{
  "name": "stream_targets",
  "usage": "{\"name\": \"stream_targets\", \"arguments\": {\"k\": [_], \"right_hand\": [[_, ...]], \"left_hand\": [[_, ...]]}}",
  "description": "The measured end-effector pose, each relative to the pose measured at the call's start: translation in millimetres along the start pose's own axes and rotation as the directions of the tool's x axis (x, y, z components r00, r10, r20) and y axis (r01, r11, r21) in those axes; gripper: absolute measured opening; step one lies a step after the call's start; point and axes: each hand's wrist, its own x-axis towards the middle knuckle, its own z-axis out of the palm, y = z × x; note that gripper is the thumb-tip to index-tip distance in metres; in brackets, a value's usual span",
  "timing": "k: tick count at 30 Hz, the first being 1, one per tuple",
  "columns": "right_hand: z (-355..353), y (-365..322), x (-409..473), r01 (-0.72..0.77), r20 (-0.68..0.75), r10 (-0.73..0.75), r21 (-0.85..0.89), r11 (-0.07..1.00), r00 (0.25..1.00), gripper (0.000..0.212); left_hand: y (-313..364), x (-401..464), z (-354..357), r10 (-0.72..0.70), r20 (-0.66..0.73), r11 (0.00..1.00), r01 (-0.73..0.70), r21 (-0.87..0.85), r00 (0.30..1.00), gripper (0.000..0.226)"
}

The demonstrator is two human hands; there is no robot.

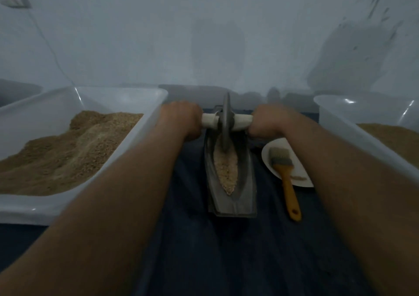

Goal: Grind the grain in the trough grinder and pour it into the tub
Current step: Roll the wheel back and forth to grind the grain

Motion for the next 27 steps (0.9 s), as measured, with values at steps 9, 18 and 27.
{"name": "stream_targets", "arguments": {"k": [9,18,27], "right_hand": [[28.4,-5.9,-41.7,-0.056,-0.343,0.045,-0.022,0.998,0.938,0.024],[52.4,-19.0,-97.5,0.038,-0.817,-0.147,-0.151,0.988,0.557,0.020],[41.6,-3.3,-39.3,-0.056,-0.512,-0.020,-0.133,0.990,0.859,0.024]], "left_hand": [[12.2,-49.0,-2.4,0.013,-0.278,1.000,-0.007,0.023,0.961,0.008],[19.5,-126.1,3.7,-0.025,-0.566,0.999,0.009,-0.031,0.824,0.015],[11.2,-49.3,11.0,0.006,-0.355,0.998,0.015,0.057,0.935,0.016]]}}
